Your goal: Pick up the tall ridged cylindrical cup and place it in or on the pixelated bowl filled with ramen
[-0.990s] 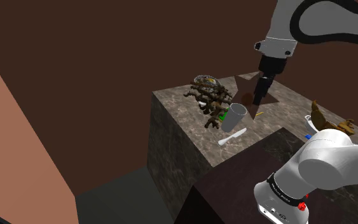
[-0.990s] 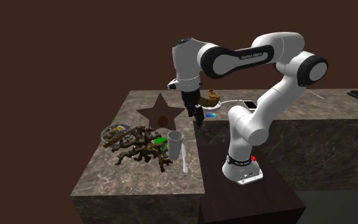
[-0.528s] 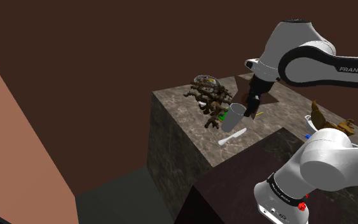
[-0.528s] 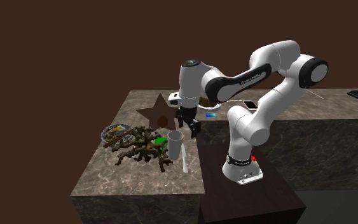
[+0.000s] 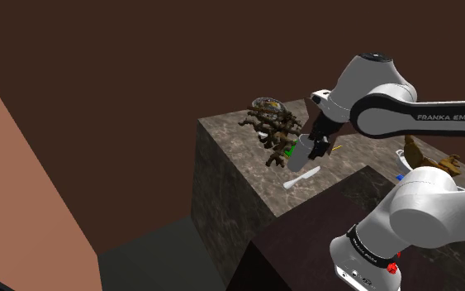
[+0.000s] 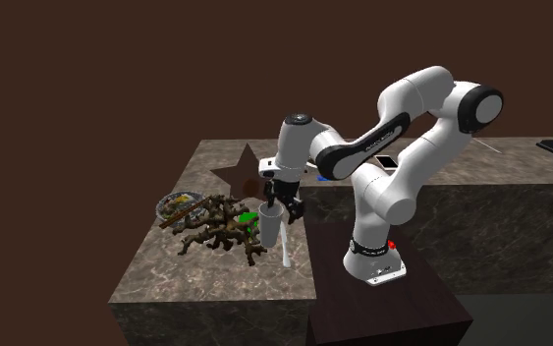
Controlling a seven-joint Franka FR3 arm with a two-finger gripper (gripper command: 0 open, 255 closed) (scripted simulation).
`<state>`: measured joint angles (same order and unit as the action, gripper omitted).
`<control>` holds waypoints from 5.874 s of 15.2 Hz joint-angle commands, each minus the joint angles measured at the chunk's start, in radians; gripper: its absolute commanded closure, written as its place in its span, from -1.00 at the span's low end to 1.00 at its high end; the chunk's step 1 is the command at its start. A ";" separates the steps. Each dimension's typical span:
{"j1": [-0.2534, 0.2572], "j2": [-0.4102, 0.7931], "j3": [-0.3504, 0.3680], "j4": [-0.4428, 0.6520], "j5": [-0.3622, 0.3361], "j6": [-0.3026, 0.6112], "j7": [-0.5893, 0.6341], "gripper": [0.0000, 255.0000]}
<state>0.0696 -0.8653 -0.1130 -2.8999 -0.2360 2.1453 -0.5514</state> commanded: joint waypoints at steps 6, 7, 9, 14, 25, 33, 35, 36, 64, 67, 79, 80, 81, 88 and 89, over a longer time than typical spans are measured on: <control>-0.010 0.042 -0.011 -0.028 -0.016 0.072 0.000 -1.00; -0.010 0.042 -0.011 -0.028 -0.016 0.072 0.000 -1.00; -0.010 0.042 -0.011 -0.028 -0.016 0.072 0.000 -1.00; -0.010 0.042 -0.011 -0.028 -0.016 0.072 0.000 1.00; -0.002 0.006 -0.005 0.023 -0.001 -0.014 -0.010 1.00; 0.007 -0.027 0.006 0.114 0.019 -0.138 -0.025 1.00; 0.009 -0.032 0.008 0.139 0.023 -0.167 -0.028 1.00; 0.010 -0.034 0.010 0.151 0.025 -0.182 -0.030 1.00; 0.016 0.407 -0.106 0.728 0.034 -0.295 -0.184 1.00; 0.019 0.523 -0.139 0.847 0.052 -0.292 -0.226 1.00; -0.035 1.043 -0.243 1.477 0.227 -0.407 -0.422 1.00; -0.050 1.095 -0.247 1.550 0.248 -0.431 -0.437 1.00; -0.068 1.150 -0.250 1.630 0.270 -0.458 -0.451 1.00; -0.070 1.160 -0.246 1.565 0.272 -0.383 -0.452 1.00; -0.068 1.157 -0.246 1.546 0.271 -0.368 -0.451 1.00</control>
<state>-0.0001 0.2976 -0.3589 -1.3312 0.0369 1.7602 -1.0027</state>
